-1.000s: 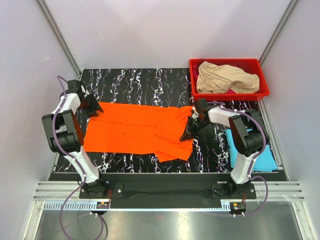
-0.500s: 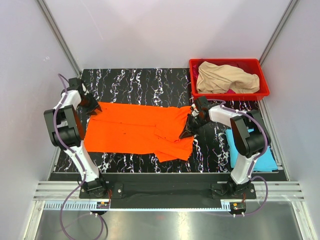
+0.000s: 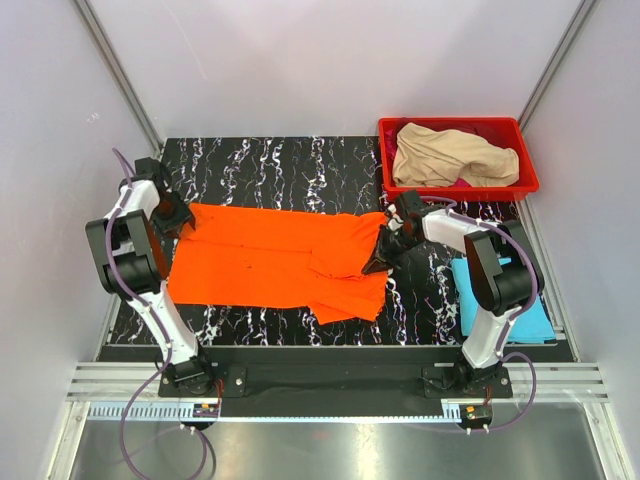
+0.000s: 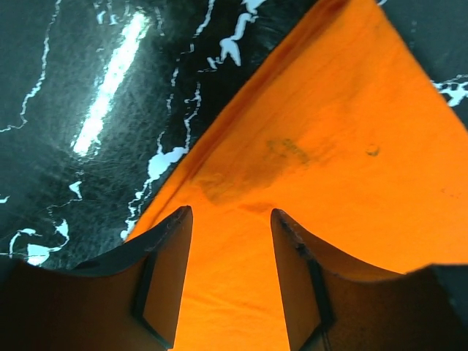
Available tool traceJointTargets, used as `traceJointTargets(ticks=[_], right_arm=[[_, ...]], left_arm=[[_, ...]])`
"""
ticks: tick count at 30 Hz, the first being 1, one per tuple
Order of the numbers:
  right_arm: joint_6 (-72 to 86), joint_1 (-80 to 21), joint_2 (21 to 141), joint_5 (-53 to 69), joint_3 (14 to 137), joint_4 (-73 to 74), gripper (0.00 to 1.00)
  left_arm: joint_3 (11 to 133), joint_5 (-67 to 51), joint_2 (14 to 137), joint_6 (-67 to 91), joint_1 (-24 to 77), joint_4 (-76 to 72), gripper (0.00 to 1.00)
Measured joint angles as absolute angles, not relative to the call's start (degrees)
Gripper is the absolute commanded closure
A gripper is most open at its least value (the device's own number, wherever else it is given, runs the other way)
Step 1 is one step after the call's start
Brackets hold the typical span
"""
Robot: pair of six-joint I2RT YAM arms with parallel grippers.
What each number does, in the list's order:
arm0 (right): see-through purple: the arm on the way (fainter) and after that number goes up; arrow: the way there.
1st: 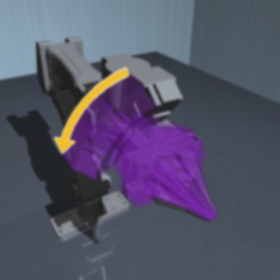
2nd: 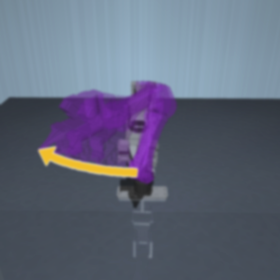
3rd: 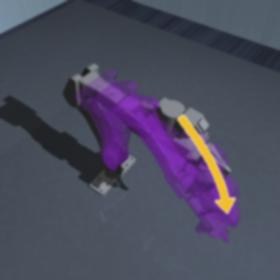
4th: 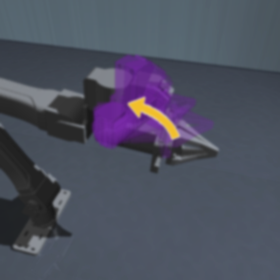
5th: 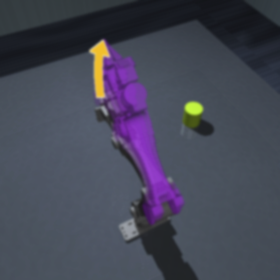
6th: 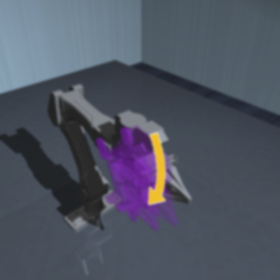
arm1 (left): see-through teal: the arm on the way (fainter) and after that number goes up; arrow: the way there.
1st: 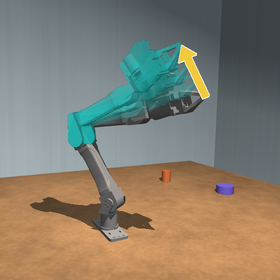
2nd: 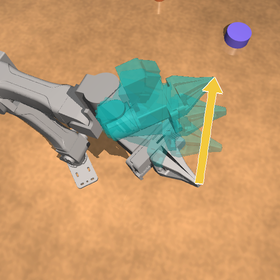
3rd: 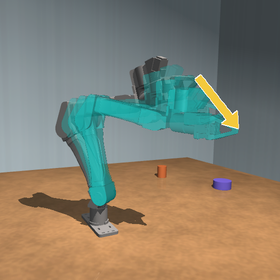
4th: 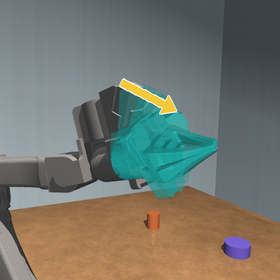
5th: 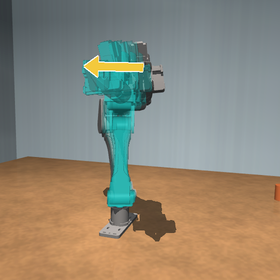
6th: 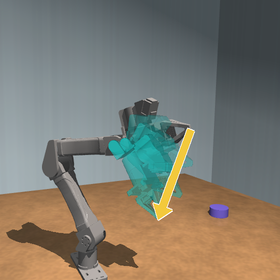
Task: Fold and stack the t-shirts
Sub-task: Fold the tshirt
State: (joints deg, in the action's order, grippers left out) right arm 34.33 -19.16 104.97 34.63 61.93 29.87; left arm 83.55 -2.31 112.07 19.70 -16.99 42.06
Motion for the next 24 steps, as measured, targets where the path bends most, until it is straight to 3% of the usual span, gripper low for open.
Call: traceJointTargets(ticks=[12, 21, 24], right_arm=[[33.2, -18.1, 104.8, 35.2, 61.9, 30.4, 1.0], [32.2, -17.8, 104.8, 35.2, 62.3, 32.3, 1.0], [31.9, -17.4, 104.7, 35.2, 63.2, 33.2, 1.0]], left_arm=[[85.3, -1.5, 115.8, 19.7, -17.3, 42.6, 0.58], [87.8, -1.5, 117.9, 19.9, -17.3, 43.0, 0.85], [88.1, -1.6, 117.8, 19.7, -17.3, 43.5, 1.0]])
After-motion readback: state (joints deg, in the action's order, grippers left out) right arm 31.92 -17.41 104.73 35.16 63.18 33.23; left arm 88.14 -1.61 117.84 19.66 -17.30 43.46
